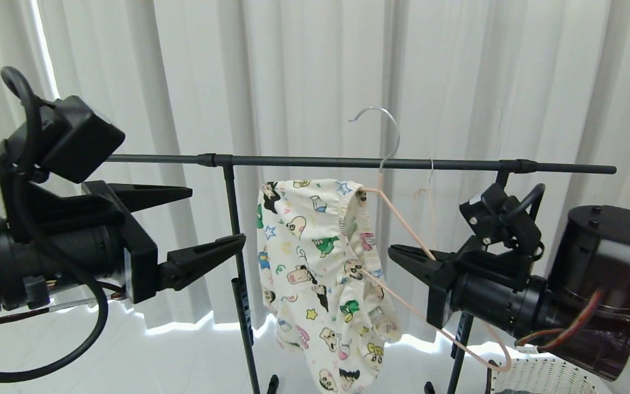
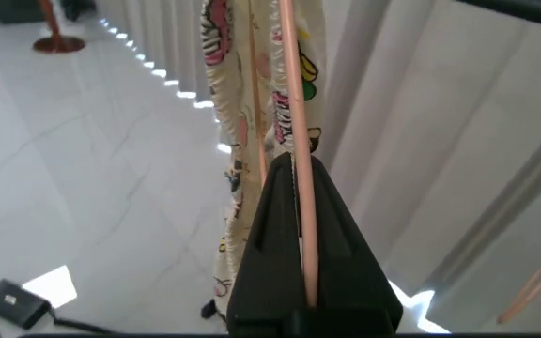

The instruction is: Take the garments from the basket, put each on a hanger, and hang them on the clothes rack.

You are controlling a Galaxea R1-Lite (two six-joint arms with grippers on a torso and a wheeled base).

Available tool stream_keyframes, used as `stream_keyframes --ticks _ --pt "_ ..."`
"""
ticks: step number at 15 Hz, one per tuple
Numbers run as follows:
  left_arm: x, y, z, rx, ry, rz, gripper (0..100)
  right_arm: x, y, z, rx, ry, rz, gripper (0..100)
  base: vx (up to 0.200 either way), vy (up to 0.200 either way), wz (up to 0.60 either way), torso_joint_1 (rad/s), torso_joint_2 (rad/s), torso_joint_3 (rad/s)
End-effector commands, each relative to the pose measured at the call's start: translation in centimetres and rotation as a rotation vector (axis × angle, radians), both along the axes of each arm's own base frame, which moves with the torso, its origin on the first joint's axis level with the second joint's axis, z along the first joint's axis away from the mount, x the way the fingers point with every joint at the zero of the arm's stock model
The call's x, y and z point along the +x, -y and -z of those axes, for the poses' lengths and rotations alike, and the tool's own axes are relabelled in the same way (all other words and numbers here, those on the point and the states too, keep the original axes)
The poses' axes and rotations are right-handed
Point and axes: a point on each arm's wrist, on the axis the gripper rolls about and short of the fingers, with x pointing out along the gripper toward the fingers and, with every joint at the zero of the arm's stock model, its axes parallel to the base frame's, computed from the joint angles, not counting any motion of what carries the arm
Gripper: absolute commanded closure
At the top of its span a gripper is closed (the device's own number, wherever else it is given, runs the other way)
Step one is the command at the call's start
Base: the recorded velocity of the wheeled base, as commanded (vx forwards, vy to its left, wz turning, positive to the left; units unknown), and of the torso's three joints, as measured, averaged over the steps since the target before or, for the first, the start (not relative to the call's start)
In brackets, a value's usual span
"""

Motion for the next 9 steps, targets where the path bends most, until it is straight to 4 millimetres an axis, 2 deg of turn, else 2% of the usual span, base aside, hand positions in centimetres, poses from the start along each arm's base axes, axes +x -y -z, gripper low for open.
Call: stream_keyframes --ticks 1,3,6,9 --pt "-0.8 -0.6 0.0 0.007 0.026 0.045 0 -1.2 1.3 0.3 -0.013 0.015 -0.041 100 0.0 0.0 0.0 0.0 0.0 0.0" --pt "-1.2 -0.4 1.1 0.007 0.006 0.216 0 -1.9 1.7 1.4 -0.048 0.027 -0.123 100 0.0 0.0 0.0 0.0 0.0 0.0" --pt "-1.6 -0.4 3.0 0.052 -0.014 0.304 0 -3.1 2.4 3.2 -0.093 0.04 -0.22 100 0.0 0.0 0.0 0.0 0.0 0.0" --pt "-1.8 -0.3 3.9 0.029 -0.049 0.401 0 -4.4 3.2 4.6 -0.132 0.067 -0.308 100 0.0 0.0 0.0 0.0 0.0 0.0"
